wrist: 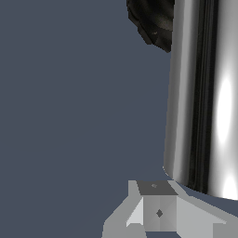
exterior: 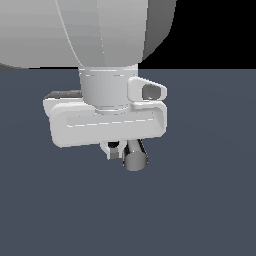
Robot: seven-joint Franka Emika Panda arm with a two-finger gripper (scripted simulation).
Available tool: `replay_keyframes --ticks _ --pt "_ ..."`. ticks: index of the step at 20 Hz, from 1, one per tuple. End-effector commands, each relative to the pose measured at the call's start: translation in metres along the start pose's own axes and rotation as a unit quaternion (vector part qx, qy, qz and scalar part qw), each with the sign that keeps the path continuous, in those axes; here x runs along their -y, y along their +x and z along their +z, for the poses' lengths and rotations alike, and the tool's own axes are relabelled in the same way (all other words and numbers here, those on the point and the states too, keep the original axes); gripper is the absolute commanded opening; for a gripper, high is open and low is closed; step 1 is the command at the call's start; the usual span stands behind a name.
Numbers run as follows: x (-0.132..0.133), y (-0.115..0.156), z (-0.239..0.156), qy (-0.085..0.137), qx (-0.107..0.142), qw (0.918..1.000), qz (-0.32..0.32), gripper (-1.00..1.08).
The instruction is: Turn on the faucet by rotating a designated handle.
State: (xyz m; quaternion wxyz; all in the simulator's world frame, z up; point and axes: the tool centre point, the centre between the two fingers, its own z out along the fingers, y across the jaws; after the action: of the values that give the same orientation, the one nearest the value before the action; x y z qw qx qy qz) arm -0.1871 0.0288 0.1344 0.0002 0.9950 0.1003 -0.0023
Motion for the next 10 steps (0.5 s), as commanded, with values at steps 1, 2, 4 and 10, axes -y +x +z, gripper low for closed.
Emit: replay_keyframes --ticks 1,2,4,10 --pt "0.001 0.004 0.011 0.000 -0.001 1.0000 -0.004 -1.00" --pt "0.001 0.005 0.014 0.000 -0.001 1.0000 -0.005 -1.00" --pt "0.002 0.007 0.021 0.000 -0.002 1.0000 -0.007 -1.00" --pt "0.003 0.012 0.032 0.000 -0.002 0.9999 -0.011 -1.00"
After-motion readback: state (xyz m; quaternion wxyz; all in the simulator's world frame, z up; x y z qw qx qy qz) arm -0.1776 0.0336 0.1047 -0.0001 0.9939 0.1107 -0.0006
